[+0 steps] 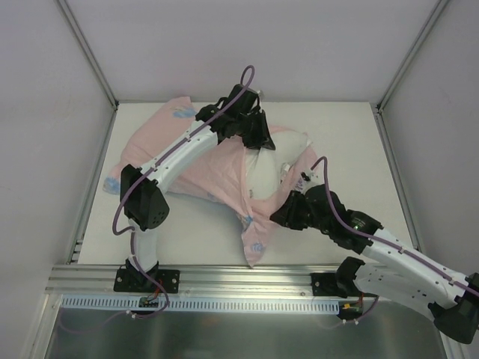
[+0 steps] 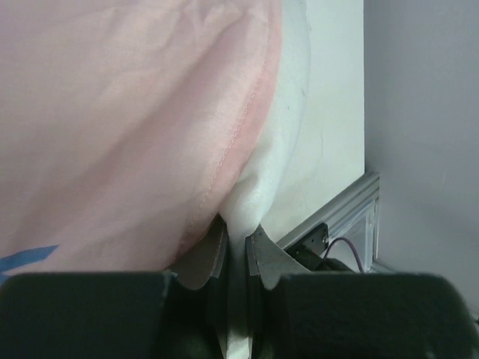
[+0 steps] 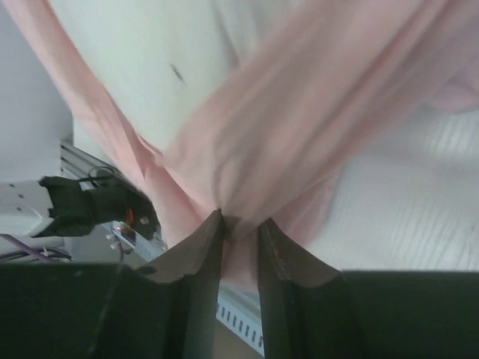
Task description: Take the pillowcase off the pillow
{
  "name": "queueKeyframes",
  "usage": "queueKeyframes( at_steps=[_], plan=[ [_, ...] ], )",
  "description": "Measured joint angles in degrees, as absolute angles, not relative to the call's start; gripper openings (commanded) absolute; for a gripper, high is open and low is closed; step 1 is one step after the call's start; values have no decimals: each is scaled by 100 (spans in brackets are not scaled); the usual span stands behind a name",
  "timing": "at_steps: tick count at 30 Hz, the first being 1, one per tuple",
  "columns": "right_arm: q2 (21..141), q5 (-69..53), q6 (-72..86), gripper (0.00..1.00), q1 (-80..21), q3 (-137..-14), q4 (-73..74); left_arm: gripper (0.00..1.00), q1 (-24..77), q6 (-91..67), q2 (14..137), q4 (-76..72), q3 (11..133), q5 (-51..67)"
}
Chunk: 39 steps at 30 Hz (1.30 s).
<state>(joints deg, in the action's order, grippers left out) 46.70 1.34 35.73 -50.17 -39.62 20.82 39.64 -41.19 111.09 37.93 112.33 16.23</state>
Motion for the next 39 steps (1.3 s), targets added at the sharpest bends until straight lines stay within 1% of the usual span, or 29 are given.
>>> queueKeyframes(
  at_steps=[1,2,3,7,13,19,20,21,23,24,25,27,29,33,34,35,36,37,38,39],
  plan=[
    [4593,134,3597,11,-5061,-3852,2174,0,3885,-4130,11148,3752,11299,1623],
    [4515,126,3621,3,-5094,-3736,2309,0,3804,-4139,11177,3699,11343,1621],
    [4447,110,3660,1,-5122,-3625,2445,0,3723,-4145,11194,3636,11384,1616],
    [4195,169,3863,1,-5181,-3258,2554,0,3483,-4213,11203,3573,11452,1640],
    [4106,443,4224,1,-5395,-2578,2322,0,3463,-4294,11205,3603,11452,1774],
    [4322,768,4241,1,-5426,-2683,2401,0,3417,-4405,11146,3590,11450,1824],
    [4416,781,4244,6,-5426,-2683,2375,0,3402,-4418,11118,3592,11450,1859],
    [4539,812,4250,42,-5426,-2683,2355,0,3385,-4423,11089,3601,11450,1907],
    [4709,829,4224,82,-5435,-2727,2598,0,3358,-4447,11024,3573,11450,1933],
    [4696,862,4178,88,-5454,-2746,2832,0,3326,-4458,10982,3527,11450,1946],
    [4619,937,4075,91,-5463,-2816,3111,0,3295,-4462,10943,3498,11450,1957],
    [4362,1151,3892,93,-5417,-3153,3645,0,3271,-4482,10796,3400,11336,1968],
    [4049,1352,3664,95,-5190,-3739,3938,0,3264,-4541,10634,3286,11126,1968],
    [3824,1441,3131,98,-4174,-4952,3990,0,3516,-4587,10680,3177,10927,1966],
    [3857,1396,2965,98,-3817,-5210,3933,10,3625,-4576,10812,3188,11000,2008],
    [3909,1339,2829,99,-3546,-5380,3887,41,3736,-4554,11006,3203,11144,2128],
    [3962,1251,2727,99,-3347,-5494,3889,59,3846,-4521,11271,3201,11349,2316],
    [4040,1151,2604,99,-3146,-5601,3885,74,3942,-4547,11531,3120,11561,2578],
    [4121,1039,2497,100,-2967,-5666,3883,85,4018,-4532,11738,2998,11692,2794],
    [4189,913,2403,97,-2810,-5684,3883,96,4084,-4504,11852,2934,11738,2954]
  ],
)
